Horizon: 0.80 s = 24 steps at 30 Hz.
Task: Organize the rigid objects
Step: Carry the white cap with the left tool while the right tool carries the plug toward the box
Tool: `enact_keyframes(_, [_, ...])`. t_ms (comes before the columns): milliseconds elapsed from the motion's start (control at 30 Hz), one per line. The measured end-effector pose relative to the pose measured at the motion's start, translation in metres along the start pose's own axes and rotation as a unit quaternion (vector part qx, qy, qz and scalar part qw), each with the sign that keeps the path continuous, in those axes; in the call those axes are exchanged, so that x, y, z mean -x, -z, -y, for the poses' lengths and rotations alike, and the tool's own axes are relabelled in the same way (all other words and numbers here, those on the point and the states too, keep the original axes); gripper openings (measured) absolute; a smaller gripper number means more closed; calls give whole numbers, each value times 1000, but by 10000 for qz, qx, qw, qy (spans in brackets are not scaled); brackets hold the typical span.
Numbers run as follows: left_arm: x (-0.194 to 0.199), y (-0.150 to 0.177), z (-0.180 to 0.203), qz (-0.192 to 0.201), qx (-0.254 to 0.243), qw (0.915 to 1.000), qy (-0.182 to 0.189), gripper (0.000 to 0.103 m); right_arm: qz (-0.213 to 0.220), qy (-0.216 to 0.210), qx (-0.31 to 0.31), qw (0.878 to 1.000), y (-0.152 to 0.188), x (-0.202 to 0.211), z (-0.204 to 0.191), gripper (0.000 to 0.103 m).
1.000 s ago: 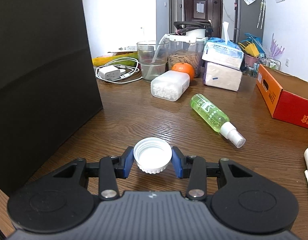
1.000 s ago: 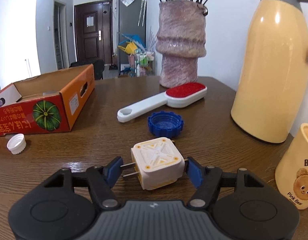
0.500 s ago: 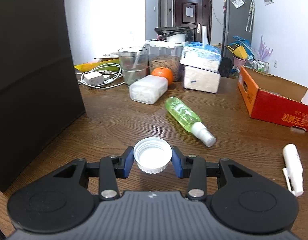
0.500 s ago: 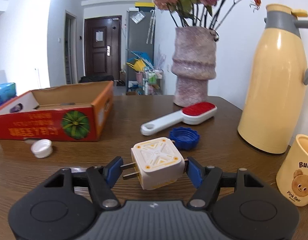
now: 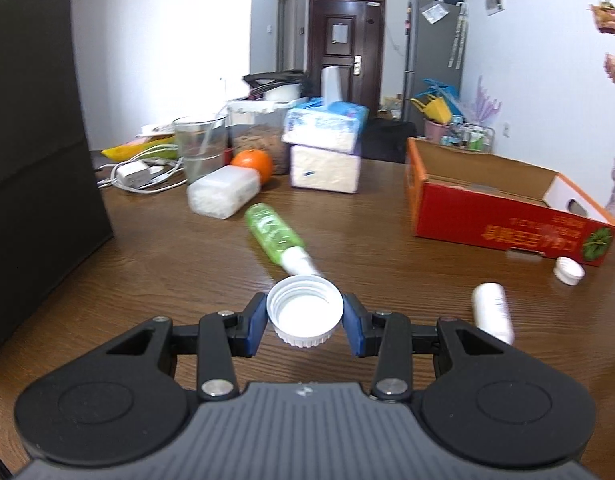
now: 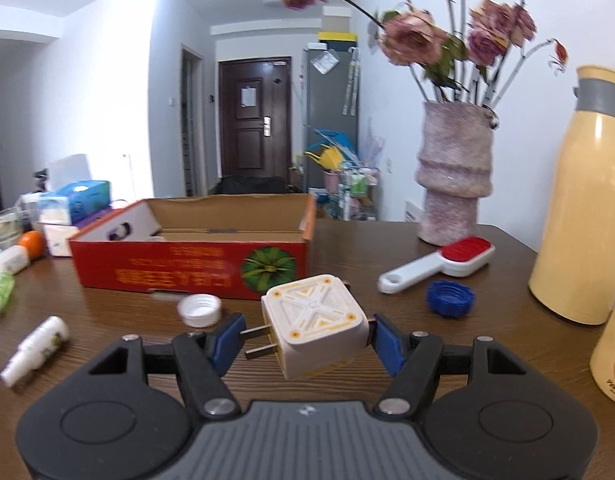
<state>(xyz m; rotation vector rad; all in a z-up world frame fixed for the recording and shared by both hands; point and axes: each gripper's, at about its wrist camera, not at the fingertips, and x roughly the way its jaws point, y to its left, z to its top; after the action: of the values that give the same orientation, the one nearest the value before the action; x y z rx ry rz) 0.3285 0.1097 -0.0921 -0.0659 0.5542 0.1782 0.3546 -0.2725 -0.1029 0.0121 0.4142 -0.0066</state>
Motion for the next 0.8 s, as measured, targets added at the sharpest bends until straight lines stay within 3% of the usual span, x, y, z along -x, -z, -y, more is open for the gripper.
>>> enact_keyframes(367, [20,-17,49,221,-258,9986,402,41,174,-529,173,9983,-6,20,-49,68])
enact_keyframes(800, [23,-44,98,418,-337,9959,734,41,432,-738,118,9963,-30,27,-78,68])
